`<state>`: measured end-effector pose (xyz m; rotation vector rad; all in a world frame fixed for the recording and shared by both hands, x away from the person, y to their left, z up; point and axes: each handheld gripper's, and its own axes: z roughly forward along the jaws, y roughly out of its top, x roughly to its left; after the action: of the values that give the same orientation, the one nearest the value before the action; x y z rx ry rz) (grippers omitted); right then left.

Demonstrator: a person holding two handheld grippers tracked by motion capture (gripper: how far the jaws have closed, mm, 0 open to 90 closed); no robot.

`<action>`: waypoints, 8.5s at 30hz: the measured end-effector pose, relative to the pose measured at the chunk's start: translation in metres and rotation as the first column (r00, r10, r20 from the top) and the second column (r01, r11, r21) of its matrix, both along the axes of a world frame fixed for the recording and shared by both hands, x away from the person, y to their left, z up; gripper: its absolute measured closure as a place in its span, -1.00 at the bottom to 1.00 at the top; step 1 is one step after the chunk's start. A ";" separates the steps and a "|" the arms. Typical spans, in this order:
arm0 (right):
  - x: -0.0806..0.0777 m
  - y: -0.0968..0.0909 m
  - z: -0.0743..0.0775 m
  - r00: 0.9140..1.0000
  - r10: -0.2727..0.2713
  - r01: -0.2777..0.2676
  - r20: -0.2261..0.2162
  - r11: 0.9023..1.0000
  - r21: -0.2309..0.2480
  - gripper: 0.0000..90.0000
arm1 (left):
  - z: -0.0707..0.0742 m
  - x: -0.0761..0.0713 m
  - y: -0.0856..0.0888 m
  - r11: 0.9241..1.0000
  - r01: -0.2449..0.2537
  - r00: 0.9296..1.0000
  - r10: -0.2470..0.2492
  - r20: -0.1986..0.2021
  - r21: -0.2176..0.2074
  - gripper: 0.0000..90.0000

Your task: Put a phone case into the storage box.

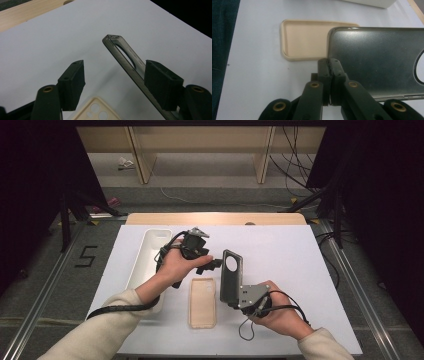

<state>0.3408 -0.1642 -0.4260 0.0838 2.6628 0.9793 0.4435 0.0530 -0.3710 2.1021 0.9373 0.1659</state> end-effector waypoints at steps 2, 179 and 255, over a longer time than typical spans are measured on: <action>0.000 0.001 0.000 1.000 0.003 -0.003 0.002 1.000 0.000 0.99 | -0.001 0.004 -0.004 1.000 -0.004 1.000 0.003 -0.014 -0.005 -0.23; 0.012 -0.091 0.001 0.828 -0.511 0.559 -0.230 0.732 0.390 -0.53 | 0.058 -0.019 0.203 0.924 -0.090 0.924 0.217 0.314 -0.372 0.85; 0.013 -0.093 -0.001 0.824 -0.514 0.566 -0.238 0.728 0.387 -0.54 | 0.032 0.057 0.231 0.946 -0.163 0.921 0.248 0.302 -0.282 0.85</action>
<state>0.3538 -0.2569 -0.4267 0.9914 2.2128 1.3593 0.5005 0.2836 -0.3391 1.6715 0.9182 0.4734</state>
